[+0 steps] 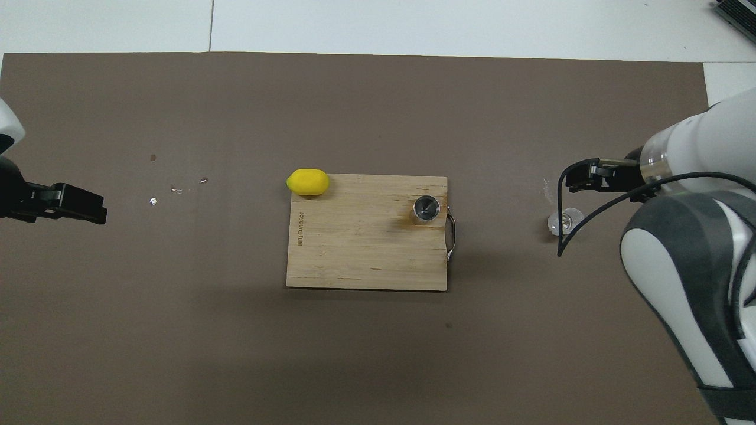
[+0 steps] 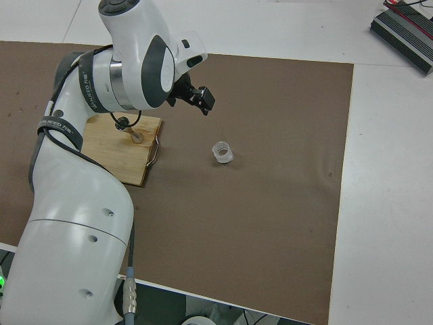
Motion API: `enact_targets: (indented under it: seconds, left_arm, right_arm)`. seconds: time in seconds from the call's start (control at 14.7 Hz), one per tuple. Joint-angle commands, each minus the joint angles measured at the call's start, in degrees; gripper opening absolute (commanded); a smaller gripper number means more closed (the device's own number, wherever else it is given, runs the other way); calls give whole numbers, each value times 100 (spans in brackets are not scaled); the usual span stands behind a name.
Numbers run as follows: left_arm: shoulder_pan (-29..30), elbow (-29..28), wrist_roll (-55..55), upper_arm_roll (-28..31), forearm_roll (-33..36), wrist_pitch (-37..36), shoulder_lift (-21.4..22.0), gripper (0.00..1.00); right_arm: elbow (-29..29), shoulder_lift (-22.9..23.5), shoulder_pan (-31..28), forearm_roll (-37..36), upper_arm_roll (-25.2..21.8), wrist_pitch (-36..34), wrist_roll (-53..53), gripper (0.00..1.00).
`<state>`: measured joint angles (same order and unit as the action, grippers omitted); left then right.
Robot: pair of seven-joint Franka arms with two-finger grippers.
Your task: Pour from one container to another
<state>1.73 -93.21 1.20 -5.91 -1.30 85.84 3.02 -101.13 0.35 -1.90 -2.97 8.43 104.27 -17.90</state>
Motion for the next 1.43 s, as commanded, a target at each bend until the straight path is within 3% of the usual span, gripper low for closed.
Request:
enact_targets:
  seconds: [0.0,0.34,0.75,1.36]
  left_arm:
    - [-58,5,56,55,25,-15,-4,100]
    - [-67,14,56,55,25,-15,-4,100]
    - [-58,5,56,63,25,-15,-4,100]
    - [-67,5,56,55,25,-15,-4,100]
  right_arm:
    - [462,79,-56,-55,62,-328,155,100]
    - [885,27,-73,-11,88,-978,478,100]
    - [780,-166,-152,190,71,-1374,1350,100]
    - [577,-290,-232,420,53,-1357,1491,100]
